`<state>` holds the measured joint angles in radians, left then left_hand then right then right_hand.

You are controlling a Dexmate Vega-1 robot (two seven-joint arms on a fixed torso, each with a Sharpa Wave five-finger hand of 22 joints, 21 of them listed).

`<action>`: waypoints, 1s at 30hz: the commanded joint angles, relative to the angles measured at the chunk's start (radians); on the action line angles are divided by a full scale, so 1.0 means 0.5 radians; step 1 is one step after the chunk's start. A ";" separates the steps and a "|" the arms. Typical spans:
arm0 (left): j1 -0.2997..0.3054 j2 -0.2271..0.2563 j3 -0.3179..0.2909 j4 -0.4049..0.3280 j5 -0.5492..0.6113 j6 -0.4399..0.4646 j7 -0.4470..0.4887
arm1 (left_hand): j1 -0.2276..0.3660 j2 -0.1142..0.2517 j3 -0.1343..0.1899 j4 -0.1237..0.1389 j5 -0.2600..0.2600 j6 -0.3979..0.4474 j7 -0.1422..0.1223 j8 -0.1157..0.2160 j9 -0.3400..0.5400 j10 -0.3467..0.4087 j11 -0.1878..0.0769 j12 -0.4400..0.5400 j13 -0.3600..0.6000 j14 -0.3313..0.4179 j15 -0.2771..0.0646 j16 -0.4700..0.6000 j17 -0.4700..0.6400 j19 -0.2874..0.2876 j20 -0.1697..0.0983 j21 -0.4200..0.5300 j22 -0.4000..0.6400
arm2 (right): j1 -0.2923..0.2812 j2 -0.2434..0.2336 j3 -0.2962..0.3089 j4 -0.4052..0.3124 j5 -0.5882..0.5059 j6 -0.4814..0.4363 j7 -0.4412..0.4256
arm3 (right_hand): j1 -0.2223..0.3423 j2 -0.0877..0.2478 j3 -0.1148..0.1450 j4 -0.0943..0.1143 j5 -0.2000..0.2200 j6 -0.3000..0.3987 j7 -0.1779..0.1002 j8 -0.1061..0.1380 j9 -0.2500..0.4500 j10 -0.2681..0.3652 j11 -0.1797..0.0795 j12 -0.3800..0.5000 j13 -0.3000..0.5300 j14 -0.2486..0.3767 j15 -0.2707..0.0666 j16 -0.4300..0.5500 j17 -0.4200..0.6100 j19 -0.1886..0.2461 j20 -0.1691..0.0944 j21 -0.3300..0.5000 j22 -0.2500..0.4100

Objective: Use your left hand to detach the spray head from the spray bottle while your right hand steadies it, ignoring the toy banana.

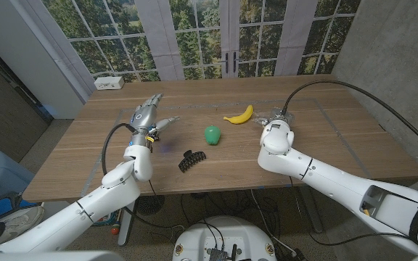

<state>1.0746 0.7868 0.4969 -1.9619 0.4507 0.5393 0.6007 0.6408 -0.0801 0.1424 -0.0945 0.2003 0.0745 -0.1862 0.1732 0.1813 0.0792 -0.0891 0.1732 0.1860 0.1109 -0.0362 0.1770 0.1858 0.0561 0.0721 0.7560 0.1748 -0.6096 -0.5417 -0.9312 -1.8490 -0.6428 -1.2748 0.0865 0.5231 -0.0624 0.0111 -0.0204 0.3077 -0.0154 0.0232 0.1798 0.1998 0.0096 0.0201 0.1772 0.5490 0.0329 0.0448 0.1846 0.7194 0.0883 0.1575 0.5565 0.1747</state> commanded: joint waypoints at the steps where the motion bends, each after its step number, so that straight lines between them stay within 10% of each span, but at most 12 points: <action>1: 0.092 0.021 -0.146 -0.043 -0.203 -0.271 0.018 | -0.076 0.020 -0.010 0.026 0.007 -0.077 -0.002 0.002 0.002 -0.088 0.000 -0.001 0.002 -0.082 -0.076 -0.001 0.006 -0.081 -0.030 -0.056 0.004 | -0.417 -0.139 0.531 -0.258 0.623 0.750 -0.570 | -0.059 0.018 -0.027 0.019 0.017 -0.021 -0.011 0.017 -0.002 -0.065 0.024 0.001 -0.021 -0.080 0.025 -0.006 -0.017 -0.053 0.020 -0.040 0.006; 14: 0.189 0.007 -0.361 0.067 -0.630 -0.924 -0.065 | -0.274 0.139 -0.015 0.111 -0.005 -0.187 0.068 0.017 -0.005 -0.269 -0.008 0.005 -0.006 -0.271 -0.059 0.002 0.003 -0.245 -0.151 -0.196 0.001 | -0.690 -0.217 0.829 -0.151 1.041 1.707 -0.970 | -0.130 0.085 -0.042 0.062 0.014 0.033 -0.137 0.042 -0.012 -0.115 -0.009 0.016 -0.102 -0.248 0.007 -0.014 -0.097 -0.110 -0.089 -0.126 -0.002; 30: 0.215 -0.100 -0.484 0.254 -0.986 -1.446 -0.255 | -0.446 0.305 0.000 0.211 0.012 -0.153 0.104 0.037 -0.015 -0.264 -0.035 0.029 -0.019 -0.295 -0.087 0.025 -0.003 -0.241 -0.203 -0.255 -0.003 | -0.807 -0.203 0.979 0.026 1.329 2.410 -1.063 | -0.119 0.173 -0.018 0.054 -0.013 0.183 -0.234 0.065 -0.024 0.000 -0.071 0.047 -0.228 -0.262 -0.081 0.004 -0.266 -0.078 -0.283 -0.213 -0.013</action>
<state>1.1716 0.7700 0.2994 -1.8947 0.0785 -0.0150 0.5342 0.4351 0.0625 0.1414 -0.0012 0.2002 -0.0159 -0.1334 0.1817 0.1720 -0.0625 -0.1004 0.1781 0.1764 -0.0365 -0.0315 0.1819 0.1844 -0.0621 -0.0219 0.6323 0.1721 -0.9636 -0.6461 -0.5070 -1.8894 -0.0929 -0.3419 -0.4064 0.4659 0.0007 -0.0078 0.0043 0.3064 0.0558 -0.0865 0.2003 0.1859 -0.0102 -0.0093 0.1926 0.4456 -0.1064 0.0204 0.1836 0.6029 0.0413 0.0294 0.4596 0.1674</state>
